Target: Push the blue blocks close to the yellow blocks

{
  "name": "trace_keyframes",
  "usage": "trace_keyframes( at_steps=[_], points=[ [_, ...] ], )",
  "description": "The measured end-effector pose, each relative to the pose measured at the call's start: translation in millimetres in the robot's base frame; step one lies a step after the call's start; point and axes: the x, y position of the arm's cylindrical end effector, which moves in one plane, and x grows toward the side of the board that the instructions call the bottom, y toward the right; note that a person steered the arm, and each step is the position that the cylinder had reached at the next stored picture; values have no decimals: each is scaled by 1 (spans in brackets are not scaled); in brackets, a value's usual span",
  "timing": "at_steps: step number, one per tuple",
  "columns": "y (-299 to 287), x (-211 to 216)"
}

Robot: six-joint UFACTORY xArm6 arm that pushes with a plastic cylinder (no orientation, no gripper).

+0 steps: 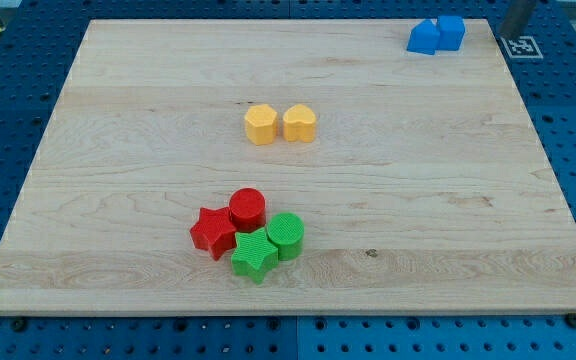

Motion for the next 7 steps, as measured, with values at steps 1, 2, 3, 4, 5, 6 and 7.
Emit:
trace_keyframes(
  at_steps=[1, 2, 3, 4, 5, 6, 7],
  points=[
    [-44, -6],
    [-92, 1],
    [-103, 3],
    [-90, 1],
    [-111, 15],
    [-150, 35],
    [-185, 54]
  ],
)
